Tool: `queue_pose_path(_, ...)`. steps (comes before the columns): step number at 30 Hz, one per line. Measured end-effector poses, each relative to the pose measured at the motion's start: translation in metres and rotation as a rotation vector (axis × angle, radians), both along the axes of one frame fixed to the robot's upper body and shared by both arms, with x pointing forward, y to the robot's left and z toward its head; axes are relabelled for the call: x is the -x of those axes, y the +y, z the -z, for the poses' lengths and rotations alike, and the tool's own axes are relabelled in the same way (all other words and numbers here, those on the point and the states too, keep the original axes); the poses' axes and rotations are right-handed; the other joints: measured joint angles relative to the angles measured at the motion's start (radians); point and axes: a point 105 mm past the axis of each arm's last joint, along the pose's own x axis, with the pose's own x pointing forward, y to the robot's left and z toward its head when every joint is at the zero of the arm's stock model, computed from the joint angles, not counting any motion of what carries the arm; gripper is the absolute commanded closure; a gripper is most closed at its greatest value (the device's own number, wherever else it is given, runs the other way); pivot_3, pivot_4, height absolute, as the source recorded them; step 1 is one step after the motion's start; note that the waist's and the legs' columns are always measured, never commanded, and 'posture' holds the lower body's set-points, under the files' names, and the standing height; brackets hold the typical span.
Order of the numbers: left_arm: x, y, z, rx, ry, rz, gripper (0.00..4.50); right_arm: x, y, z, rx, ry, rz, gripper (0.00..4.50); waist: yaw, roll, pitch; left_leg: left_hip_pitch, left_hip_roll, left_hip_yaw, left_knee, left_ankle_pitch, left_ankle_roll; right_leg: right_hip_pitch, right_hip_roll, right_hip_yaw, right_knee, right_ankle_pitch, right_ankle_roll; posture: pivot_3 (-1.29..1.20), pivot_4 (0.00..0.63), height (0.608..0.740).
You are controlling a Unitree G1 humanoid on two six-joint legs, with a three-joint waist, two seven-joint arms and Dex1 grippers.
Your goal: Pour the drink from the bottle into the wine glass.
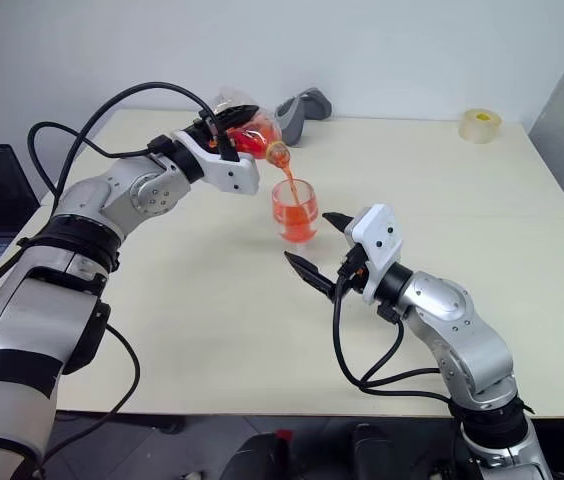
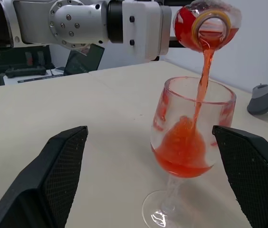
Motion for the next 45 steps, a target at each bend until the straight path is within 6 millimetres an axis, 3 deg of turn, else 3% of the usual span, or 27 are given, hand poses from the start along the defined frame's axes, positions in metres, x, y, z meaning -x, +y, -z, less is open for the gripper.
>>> queue_pose_path(16, -0.001, 0.002, 0.004, 0.021, 0.058, -0.005, 3.36, 0.001, -0.001, 0.001, 0.015, -0.005, -0.005, 0.00, 0.000, 0.000, 0.000, 0.000, 0.000, 0.000, 0.000, 0.000, 0.000, 0.000, 0.000, 0.000, 0.000, 0.000, 0.000, 0.00, 0.150, 0.740)
queue_pose_path(21, -0.003, 0.008, 0.021, 0.103, 0.153, -0.020, 3.36, 0.000, -0.001, 0.001, 0.017, -0.008, -0.001, 0.00, -0.001, 0.000, 0.000, 0.000, 0.000, 0.000, 0.001, 0.000, 0.000, 0.000, 0.000, 0.000, 0.001, 0.000, 0.000, 0.00, 0.150, 0.740)
queue_pose_path(27, -0.002, 0.001, 0.031, 0.348, 0.356, 0.036, 3.36, 0.001, 0.000, 0.000, 0.005, -0.014, -0.007, 0.00, -0.002, 0.000, 0.000, 0.000, 0.000, 0.000, 0.002, 0.001, -0.002, 0.000, 0.000, 0.000, 0.001, 0.000, 0.000, 0.00, 0.150, 0.740)
queue_pose_path(32, -0.002, 0.005, 0.041, 0.683, 0.607, 0.085, 3.38, 0.002, -0.001, -0.001, 0.019, -0.033, -0.017, 0.00, -0.003, 0.000, 0.000, 0.000, 0.001, 0.000, 0.002, 0.001, -0.002, 0.000, 0.000, 0.000, 0.001, 0.000, 0.000, 0.00, 0.150, 0.740)
queue_pose_path(37, -0.003, 0.040, 0.050, 0.980, 0.724, 0.015, 3.39, 0.009, 0.004, -0.004, 0.033, -0.029, -0.119, 0.00, -0.014, 0.000, 0.000, 0.001, 0.001, -0.001, 0.002, 0.000, -0.001, 0.000, 0.001, 0.001, 0.002, 0.000, 0.000, 0.00, 0.150, 0.740)
queue_pose_path(41, 0.000, 0.062, 0.076, 1.140, 0.811, -0.047, 3.42, 0.008, 0.009, -0.010, 0.034, -0.046, -0.151, 0.00, -0.014, 0.000, -0.001, 0.001, 0.001, -0.002, 0.002, 0.000, -0.001, 0.000, 0.001, 0.001, 0.002, 0.000, 0.000, 0.00, 0.150, 0.740)
queue_pose_path(45, 0.002, 0.076, 0.103, 1.226, 0.847, -0.132, 3.42, 0.004, 0.022, -0.003, 0.061, -0.025, -0.181, 0.00, -0.008, -0.001, -0.001, 0.000, 0.001, -0.002, 0.003, 0.001, -0.002, 0.000, 0.000, 0.001, 0.002, 0.000, 0.000, 0.00, 0.150, 0.740)
